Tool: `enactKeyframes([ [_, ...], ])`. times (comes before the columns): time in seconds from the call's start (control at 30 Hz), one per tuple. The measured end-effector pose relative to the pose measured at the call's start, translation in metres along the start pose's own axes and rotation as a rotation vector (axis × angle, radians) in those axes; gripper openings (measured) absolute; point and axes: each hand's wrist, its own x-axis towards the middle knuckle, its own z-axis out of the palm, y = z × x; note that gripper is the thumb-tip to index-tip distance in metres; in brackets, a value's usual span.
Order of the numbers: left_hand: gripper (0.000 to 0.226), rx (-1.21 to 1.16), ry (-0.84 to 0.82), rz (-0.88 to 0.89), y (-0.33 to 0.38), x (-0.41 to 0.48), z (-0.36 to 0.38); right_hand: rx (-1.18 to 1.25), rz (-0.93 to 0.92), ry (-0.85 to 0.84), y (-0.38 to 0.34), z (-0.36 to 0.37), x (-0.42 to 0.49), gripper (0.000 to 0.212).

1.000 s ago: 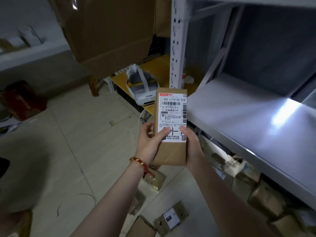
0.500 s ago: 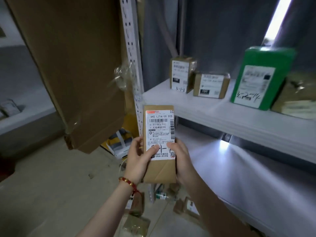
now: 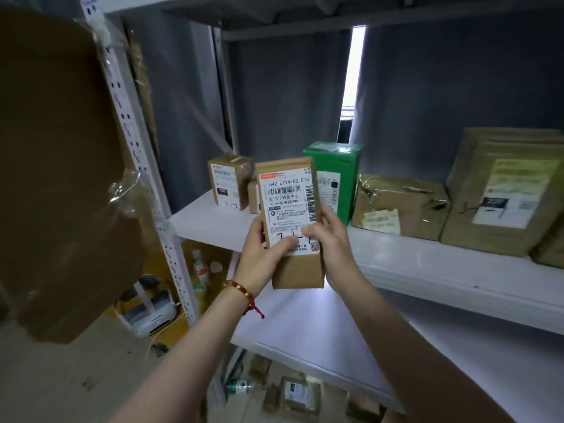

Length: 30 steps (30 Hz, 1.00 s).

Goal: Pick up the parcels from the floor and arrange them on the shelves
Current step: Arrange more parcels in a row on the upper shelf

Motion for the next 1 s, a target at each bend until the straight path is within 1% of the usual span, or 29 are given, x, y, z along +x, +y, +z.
enactKeyframes([
  [0.07, 0.066, 0.027, -0.042, 0.025, 0.005, 0.008, 0.026, -0.002, -0.026, 0.056, -0.01, -0.02, 0.008, 0.062],
  [0.17, 0.074, 0.093, -0.06, 0.099, 0.007, 0.017, 0.059, -0.009, -0.054, 0.14, -0.02, -0.05, 0.018, 0.074],
  [0.23, 0.086, 0.152, -0.066, 0.142, 0.005, 0.02, 0.078, -0.046, -0.068, 0.176, -0.023, -0.071, 0.023, 0.078],
  [0.37, 0.111, 0.303, -0.08, 0.176, -0.007, 0.03, 0.106, -0.089, -0.066, 0.204, -0.023, -0.106, 0.031, 0.079],
  [0.43, 0.118, 0.354, -0.086, 0.178, -0.01, 0.034, 0.121, -0.09, -0.057, 0.198, -0.021, -0.121, 0.033, 0.075],
  [0.6, 0.112, 0.355, -0.048, 0.176, -0.02, 0.037, 0.153, -0.117, -0.026, 0.155, -0.012, -0.149, 0.03, 0.061],
  [0.73, 0.089, 0.353, 0.075, 0.114, -0.028, 0.024, 0.171, -0.147, -0.031, 0.139, -0.004, -0.155, 0.031, 0.056],
  [0.83, 0.097, 0.364, 0.159, 0.076, -0.027, 0.016, 0.18, -0.19, -0.038, 0.132, -0.002, -0.156, 0.033, 0.062],
  [0.9, 0.109, 0.384, 0.175, 0.07, -0.026, 0.016, 0.184, -0.205, -0.052, 0.13, -0.003, -0.155, 0.031, 0.067],
  [1.0, 0.112, 0.392, 0.178, 0.1, -0.016, 0.016, 0.186, -0.229, -0.074, 0.122, -0.008, -0.153, 0.028, 0.076],
])
